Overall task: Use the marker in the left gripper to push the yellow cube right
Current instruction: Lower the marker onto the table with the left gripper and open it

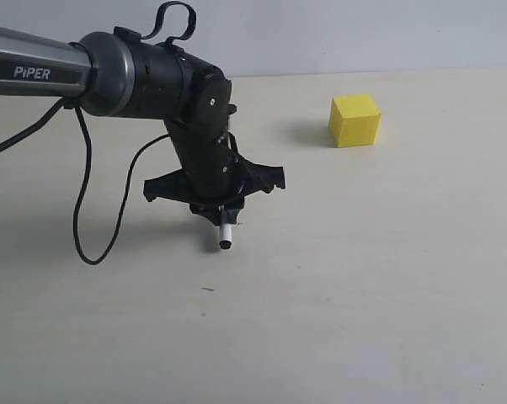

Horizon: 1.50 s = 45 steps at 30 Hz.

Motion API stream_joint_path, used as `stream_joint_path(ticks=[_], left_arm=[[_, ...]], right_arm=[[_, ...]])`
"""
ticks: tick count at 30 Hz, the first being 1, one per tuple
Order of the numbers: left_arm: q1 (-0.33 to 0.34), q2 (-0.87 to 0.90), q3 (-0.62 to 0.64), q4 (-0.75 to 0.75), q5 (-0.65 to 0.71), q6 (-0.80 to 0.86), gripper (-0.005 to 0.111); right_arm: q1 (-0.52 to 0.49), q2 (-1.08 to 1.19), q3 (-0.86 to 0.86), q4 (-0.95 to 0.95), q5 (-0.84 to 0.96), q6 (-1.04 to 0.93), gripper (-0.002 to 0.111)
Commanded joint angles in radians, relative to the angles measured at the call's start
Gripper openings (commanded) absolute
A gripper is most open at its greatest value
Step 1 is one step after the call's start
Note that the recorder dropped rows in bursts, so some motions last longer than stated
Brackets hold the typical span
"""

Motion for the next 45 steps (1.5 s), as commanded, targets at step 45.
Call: stream_joint_path(ticks=[45], left_arm=[[0.002, 0.033, -0.007, -0.003, 0.017, 0.000, 0.006]], right_arm=[[0.001, -0.005, 0.004, -0.001, -0.007, -0.003, 0.000]])
